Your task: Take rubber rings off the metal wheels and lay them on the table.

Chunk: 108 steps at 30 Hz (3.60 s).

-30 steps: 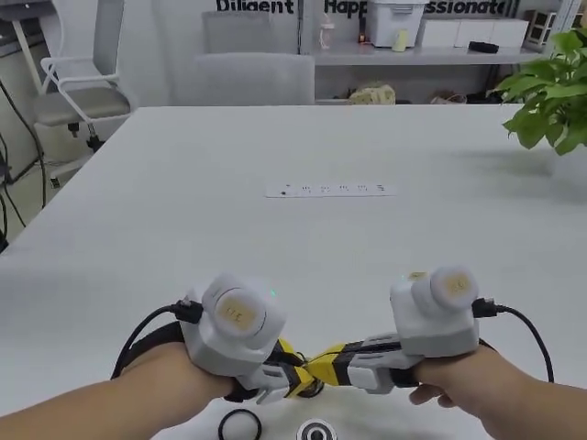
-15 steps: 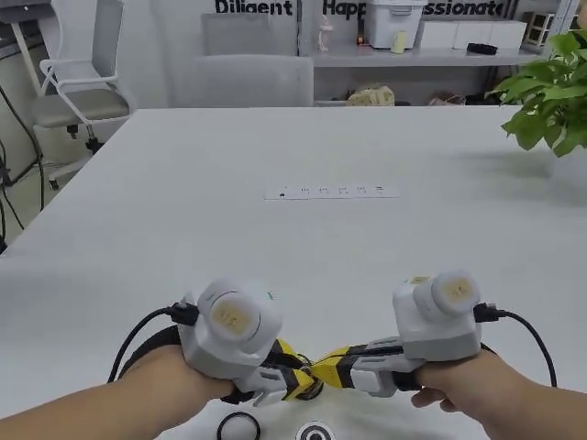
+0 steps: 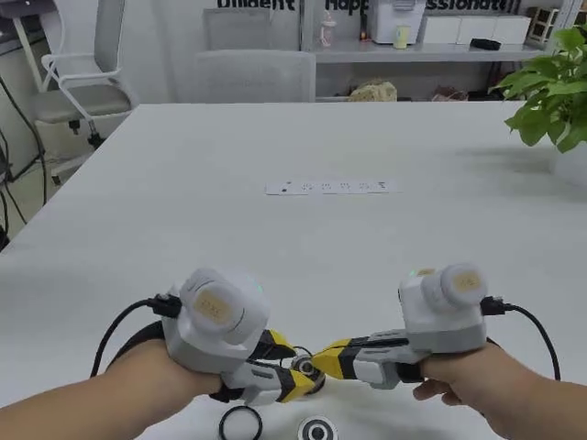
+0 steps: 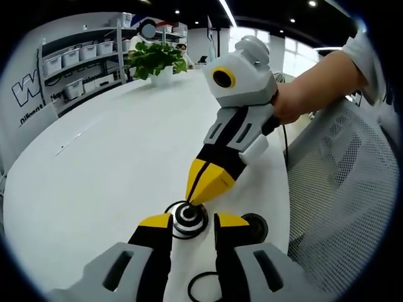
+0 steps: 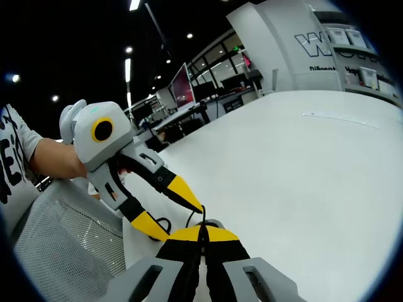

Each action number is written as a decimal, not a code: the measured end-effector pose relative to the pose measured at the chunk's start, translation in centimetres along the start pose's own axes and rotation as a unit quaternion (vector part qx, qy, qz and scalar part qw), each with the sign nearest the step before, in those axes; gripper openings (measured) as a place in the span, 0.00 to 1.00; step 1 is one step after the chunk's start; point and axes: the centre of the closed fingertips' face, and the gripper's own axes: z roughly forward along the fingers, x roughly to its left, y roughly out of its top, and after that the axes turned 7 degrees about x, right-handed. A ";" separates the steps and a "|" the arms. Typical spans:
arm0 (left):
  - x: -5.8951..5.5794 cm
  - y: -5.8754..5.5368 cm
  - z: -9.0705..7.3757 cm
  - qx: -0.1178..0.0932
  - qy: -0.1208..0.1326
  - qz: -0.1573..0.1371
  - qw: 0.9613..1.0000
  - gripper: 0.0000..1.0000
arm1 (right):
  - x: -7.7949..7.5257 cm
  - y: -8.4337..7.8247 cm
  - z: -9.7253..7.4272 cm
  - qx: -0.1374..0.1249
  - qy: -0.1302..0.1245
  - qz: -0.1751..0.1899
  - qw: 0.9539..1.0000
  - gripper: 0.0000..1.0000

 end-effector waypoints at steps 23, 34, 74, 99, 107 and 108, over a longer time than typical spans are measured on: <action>-0.9 0.3 -5.0 -0.036 0.014 0.010 0.999 0.41 | 1.4 1.1 -0.2 -0.018 0.016 -0.024 0.999 0.00; -0.5 -1.6 -7.6 -0.039 0.028 -0.004 0.999 0.46 | 2.2 1.6 0.0 -0.019 0.026 -0.032 0.999 0.00; -1.0 -5.9 -11.7 -0.041 0.062 -0.032 0.997 0.56 | 6.8 0.1 3.6 0.042 0.084 -0.004 0.996 0.00; -0.9 -6.2 -11.6 -0.038 0.061 -0.039 0.997 0.55 | 6.5 -1.8 5.2 0.074 0.081 0.054 0.992 0.00; -0.9 -6.6 -11.7 -0.035 0.062 -0.044 0.997 0.55 | 6.2 -2.1 5.7 0.082 0.074 0.058 0.992 0.00; -0.8 -6.6 -11.7 -0.034 0.063 -0.045 0.996 0.55 | 6.1 -2.2 5.7 0.082 0.073 0.060 0.992 0.00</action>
